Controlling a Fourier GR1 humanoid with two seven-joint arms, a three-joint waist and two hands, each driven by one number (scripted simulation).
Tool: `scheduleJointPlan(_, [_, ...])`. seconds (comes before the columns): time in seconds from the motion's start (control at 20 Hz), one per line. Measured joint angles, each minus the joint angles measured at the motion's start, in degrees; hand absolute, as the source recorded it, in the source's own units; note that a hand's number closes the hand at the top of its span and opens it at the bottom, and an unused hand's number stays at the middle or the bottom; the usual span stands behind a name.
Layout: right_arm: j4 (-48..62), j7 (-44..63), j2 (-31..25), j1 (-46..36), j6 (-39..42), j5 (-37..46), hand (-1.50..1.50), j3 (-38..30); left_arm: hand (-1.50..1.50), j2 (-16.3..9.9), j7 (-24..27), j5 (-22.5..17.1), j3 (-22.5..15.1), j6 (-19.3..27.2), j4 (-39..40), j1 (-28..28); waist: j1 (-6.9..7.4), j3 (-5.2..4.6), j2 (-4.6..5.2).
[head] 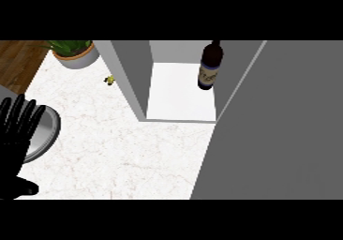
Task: Pick up the wine, place it into the cabinet and close the cabinet
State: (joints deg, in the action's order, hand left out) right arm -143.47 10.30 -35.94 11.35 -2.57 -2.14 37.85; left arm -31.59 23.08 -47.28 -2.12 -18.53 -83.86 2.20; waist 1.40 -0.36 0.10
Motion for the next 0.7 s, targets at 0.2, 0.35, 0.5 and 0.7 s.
scheduleJointPlan(0.2, [0.9,3.5,3.6,-5.2,-0.3,-0.2,1.5,-1.7,-1.5,-0.5,-0.6,-0.4,0.7,-0.5,0.8,-1.2,0.94,-0.07,0.2])
scheduleJointPlan(0.35, [2.6,7.0,7.2,-10.2,-0.9,-0.8,1.5,-2.6,-1.5,-0.9,-1.1,-0.8,1.0,-1.1,1.2,-1.7,1.69,-0.11,0.26])
scheduleJointPlan(0.5, [6.0,10.6,11.7,-16.1,-1.8,-1.4,1.5,-2.1,-1.5,-1.2,-1.8,-1.2,1.2,-1.4,1.2,-2.0,2.19,-0.11,0.19])
scheduleJointPlan(0.7, [11.5,17.6,22.0,-27.4,-4.4,-1.9,1.5,2.0,-1.5,-1.9,-2.1,-1.5,1.9,-2.6,2.2,-1.9,2.19,-0.07,0.14])
